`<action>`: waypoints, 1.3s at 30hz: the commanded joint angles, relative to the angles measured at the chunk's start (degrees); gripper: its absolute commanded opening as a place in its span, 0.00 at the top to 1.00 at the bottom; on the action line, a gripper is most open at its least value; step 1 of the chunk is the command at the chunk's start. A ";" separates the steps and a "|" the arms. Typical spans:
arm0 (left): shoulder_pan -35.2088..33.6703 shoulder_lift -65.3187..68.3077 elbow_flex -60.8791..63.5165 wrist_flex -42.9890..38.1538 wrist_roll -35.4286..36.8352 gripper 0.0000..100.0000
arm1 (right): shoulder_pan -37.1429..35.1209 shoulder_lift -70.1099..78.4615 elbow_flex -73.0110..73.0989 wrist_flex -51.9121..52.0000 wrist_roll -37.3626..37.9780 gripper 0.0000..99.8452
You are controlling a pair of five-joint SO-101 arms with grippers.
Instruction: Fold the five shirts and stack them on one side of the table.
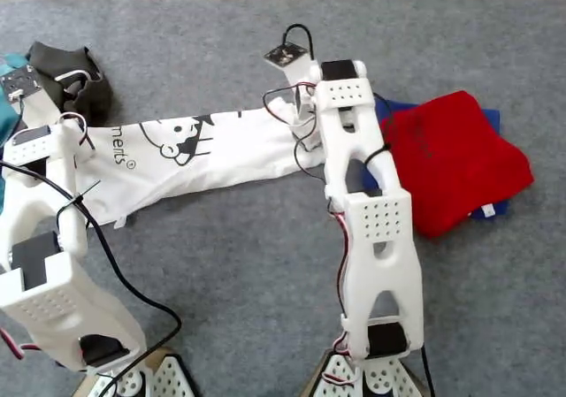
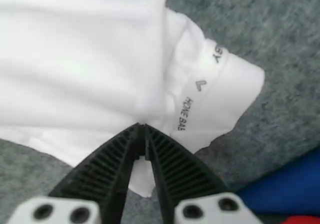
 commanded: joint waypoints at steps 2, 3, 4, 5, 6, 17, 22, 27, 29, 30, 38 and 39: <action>0.57 -0.53 -1.98 0.18 -0.35 0.97 | 3.52 -4.44 -3.82 2.37 0.53 0.99; 0.57 -0.53 -1.98 0.18 -0.35 0.97 | 3.43 -6.11 -6.11 3.69 1.49 0.99; 0.57 -0.53 -1.98 0.18 -0.35 0.97 | 3.25 -7.69 -8.48 5.01 2.64 0.99; 0.57 -0.53 -1.98 0.18 -0.35 0.97 | 2.81 -9.10 -10.51 6.33 3.87 0.99; 0.57 -0.53 -2.07 0.18 -0.35 0.97 | 2.02 -10.68 -12.53 7.74 4.75 0.99; 0.57 -4.22 -3.38 4.13 -0.44 0.97 | -1.85 -20.70 -20.53 12.92 6.68 0.99; 0.57 -13.71 -11.82 17.67 -4.40 0.92 | -0.62 -23.52 -25.36 13.45 6.68 0.99; -0.04 -19.96 -18.95 33.14 -4.84 0.83 | -0.79 -24.48 -28.70 14.59 6.15 0.99; -0.31 -20.84 -20.97 42.55 -4.84 0.79 | -0.09 -27.03 -29.93 15.21 4.13 0.99; -0.48 -21.01 -21.67 47.03 -4.84 0.78 | 0.88 -28.97 -29.23 15.12 3.34 0.99; -4.18 -20.92 -14.20 49.67 -6.86 0.77 | -4.31 -45.85 -3.12 13.27 5.10 0.99; -4.18 -20.92 -12.26 47.65 -7.38 0.77 | -5.54 -47.43 -0.84 12.66 6.59 0.99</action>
